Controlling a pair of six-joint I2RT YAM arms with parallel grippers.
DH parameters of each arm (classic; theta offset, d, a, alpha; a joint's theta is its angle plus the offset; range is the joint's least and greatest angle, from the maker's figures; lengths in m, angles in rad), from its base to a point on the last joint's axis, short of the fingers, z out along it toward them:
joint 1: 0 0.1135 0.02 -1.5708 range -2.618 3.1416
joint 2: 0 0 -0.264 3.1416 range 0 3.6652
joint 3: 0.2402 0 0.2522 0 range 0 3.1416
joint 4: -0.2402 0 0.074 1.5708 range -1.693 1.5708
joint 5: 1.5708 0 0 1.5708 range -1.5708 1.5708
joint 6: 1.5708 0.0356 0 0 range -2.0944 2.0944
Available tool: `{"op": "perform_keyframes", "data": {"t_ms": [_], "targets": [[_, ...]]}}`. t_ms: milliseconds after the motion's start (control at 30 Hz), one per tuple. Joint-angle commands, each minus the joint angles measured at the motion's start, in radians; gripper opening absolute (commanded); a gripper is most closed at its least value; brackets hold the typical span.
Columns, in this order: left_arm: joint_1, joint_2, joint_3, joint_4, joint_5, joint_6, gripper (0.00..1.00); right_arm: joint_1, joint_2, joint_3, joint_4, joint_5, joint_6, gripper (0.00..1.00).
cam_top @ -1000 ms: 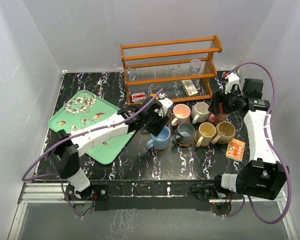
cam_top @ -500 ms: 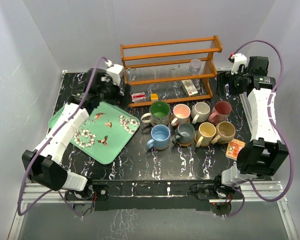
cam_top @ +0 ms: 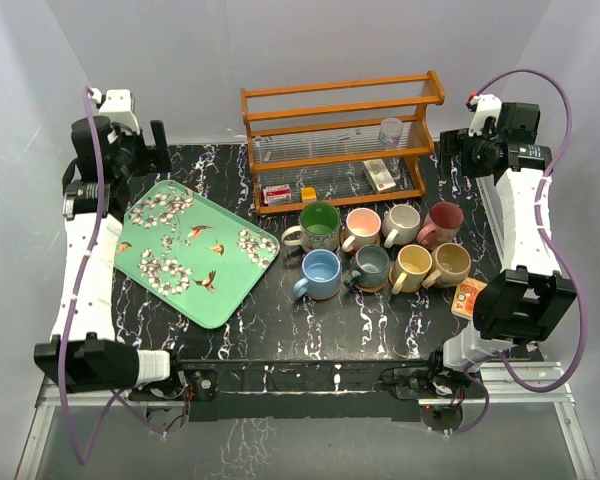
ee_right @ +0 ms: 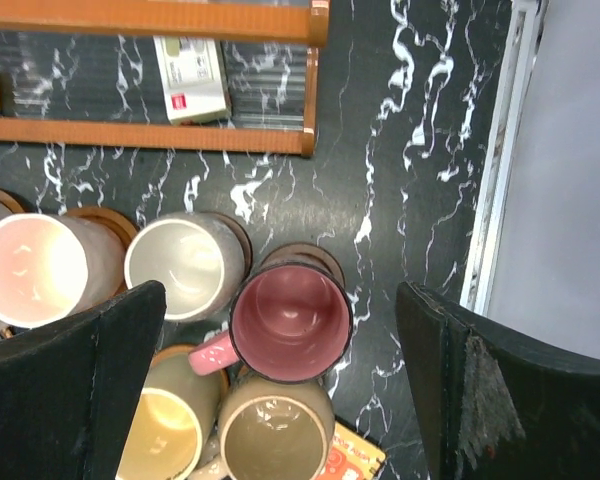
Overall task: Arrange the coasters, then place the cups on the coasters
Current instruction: Reset both arms
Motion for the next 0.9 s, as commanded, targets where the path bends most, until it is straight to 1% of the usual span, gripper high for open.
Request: {"op": "perform_keyframes", "data": {"t_ms": [0, 33, 67, 167, 267, 367, 433, 533, 600, 700, 867], "targets": [[-0.002, -0.178, -0.171, 0.240, -0.075, 0.020, 0.99, -0.003, -0.101, -0.013, 0.183, -0.051, 0.061, 0.98], [-0.001, -0.209, -0.219, 0.300, -0.068, 0.032, 0.99, -0.004, -0.116, -0.030, 0.213, -0.056, 0.079, 0.98], [0.000, -0.220, -0.236, 0.315, -0.051, 0.045, 0.99, -0.003, -0.135, -0.047, 0.244, -0.062, 0.094, 0.98], [0.002, -0.200, -0.226, 0.272, -0.009, 0.071, 0.99, -0.003, -0.209, -0.132, 0.351, -0.085, 0.122, 0.98], [0.006, -0.207, -0.243, 0.255, 0.016, 0.080, 0.99, -0.003, -0.295, -0.220, 0.441, -0.125, 0.096, 0.98], [0.006, -0.235, -0.280, 0.256, 0.026, 0.091, 0.99, -0.003, -0.383, -0.284, 0.508, -0.125, 0.087, 0.98], [0.006, -0.254, -0.301, 0.257, 0.014, 0.089, 0.99, -0.003, -0.408, -0.302, 0.511, -0.120, 0.077, 0.98], [0.006, -0.275, -0.316, 0.232, 0.011, 0.095, 0.99, -0.002, -0.394, -0.276, 0.444, -0.111, 0.062, 0.98], [0.006, -0.282, -0.310, 0.210, 0.015, 0.092, 0.99, -0.002, -0.398, -0.288, 0.433, -0.100, 0.059, 0.98], [0.007, -0.283, -0.293, 0.181, 0.044, 0.095, 0.99, 0.000, -0.419, -0.330, 0.450, -0.087, 0.059, 0.98], [0.031, -0.277, -0.269, 0.149, 0.128, 0.078, 0.99, 0.000, -0.412, -0.343, 0.429, -0.104, 0.057, 0.98]]}}
